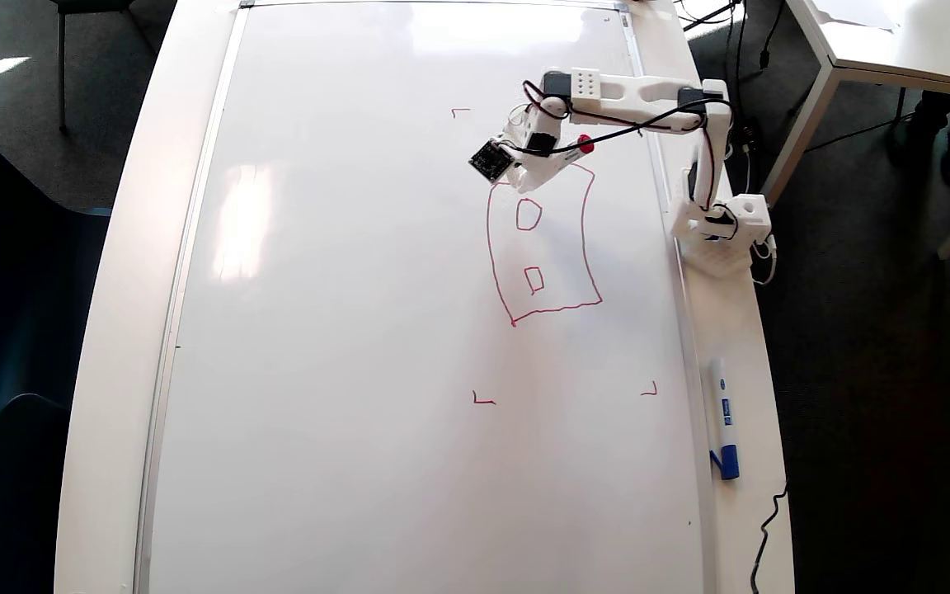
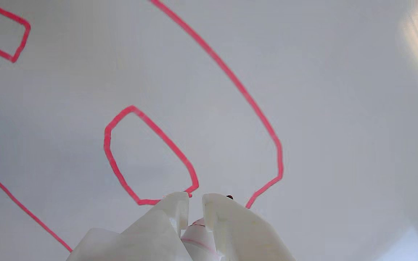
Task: Draw on a whiteboard a robot head using a pen attached to the gripper
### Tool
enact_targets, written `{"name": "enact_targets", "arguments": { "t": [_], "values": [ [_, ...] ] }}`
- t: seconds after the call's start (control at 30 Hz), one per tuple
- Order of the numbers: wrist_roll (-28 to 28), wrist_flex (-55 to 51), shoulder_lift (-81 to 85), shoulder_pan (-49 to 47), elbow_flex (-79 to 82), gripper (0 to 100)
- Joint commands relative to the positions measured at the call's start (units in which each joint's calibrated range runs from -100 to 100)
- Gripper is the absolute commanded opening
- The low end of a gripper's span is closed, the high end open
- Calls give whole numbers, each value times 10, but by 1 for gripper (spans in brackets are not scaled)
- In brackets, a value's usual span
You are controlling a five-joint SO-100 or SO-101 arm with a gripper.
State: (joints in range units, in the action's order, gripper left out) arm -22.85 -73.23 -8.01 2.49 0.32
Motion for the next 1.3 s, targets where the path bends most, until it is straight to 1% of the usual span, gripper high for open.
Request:
{"name": "enact_targets", "arguments": {
  "t": [0.0, 0.1, 0.27, 0.43, 0.53, 0.93, 1.27],
  "values": [
    [0, -31, 75, -23, -15, 1],
    [-4, -67, 108, -61, -1, 1],
    [-5, -71, 111, -103, 62, 1],
    [-6, -70, 111, -122, 132, 1],
    [-6, -70, 111, -133, 145, 1],
    [-6, -63, 110, -147, 170, 1],
    [-6, -62, 39, -156, 115, 1]
  ]
}}
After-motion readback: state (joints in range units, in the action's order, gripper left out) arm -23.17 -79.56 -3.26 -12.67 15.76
